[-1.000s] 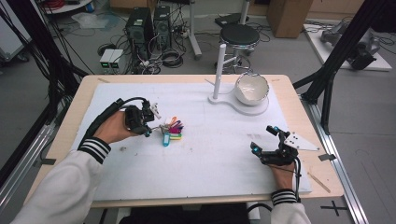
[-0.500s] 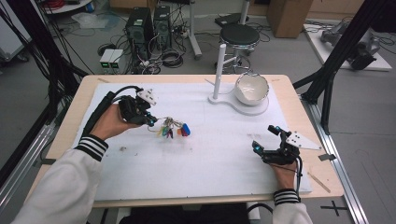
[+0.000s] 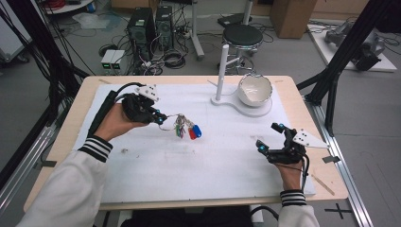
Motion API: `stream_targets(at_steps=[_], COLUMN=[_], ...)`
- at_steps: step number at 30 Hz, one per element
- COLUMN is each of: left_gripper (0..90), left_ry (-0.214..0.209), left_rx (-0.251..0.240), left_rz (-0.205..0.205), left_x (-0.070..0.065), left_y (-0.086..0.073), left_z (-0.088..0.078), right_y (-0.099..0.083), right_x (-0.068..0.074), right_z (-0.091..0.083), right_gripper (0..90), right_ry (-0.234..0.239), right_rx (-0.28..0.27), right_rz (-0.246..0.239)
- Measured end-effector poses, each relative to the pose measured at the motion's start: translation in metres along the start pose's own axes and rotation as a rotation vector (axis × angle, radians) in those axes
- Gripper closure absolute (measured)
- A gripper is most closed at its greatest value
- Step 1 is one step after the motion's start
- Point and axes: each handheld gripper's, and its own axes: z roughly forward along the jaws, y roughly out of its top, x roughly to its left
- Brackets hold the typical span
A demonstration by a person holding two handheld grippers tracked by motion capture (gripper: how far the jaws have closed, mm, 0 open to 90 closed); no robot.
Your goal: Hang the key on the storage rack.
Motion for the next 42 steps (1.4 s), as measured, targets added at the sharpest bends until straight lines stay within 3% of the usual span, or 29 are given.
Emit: stream_targets(at_steps=[7,19,24,33,42], left_gripper=[87.4,87.3,87.3,87.3,87.3], left_ry=[-0.037,-0.11,-0.134,-0.177,-0.202], left_rx=[-0.048,-0.114,-0.111,-0.09,-0.062], left_rz=[0.021,0.056,0.069,0.137,0.171], left_x=[-0.003,-0.007,-0.011,-0.021,-0.028], left_y=[0.006,0.02,0.031,0.06,0.073], left_z=[0.005,0.02,0.027,0.038,0.049], right_y=[0.019,0.061,0.074,0.092,0.101], right_x=[0.001,0.007,0.008,0.014,0.021], right_z=[0.008,0.034,0.045,0.059,0.075], right_gripper=[0.9,0.9,0.9,0.9,0.9], right_ry=[0.047,0.163,0.201,0.257,0.316], right_rx=[-0.016,0.029,0.054,0.111,0.177], right_rz=[-0.016,-0.055,-0.079,-0.127,-0.172])
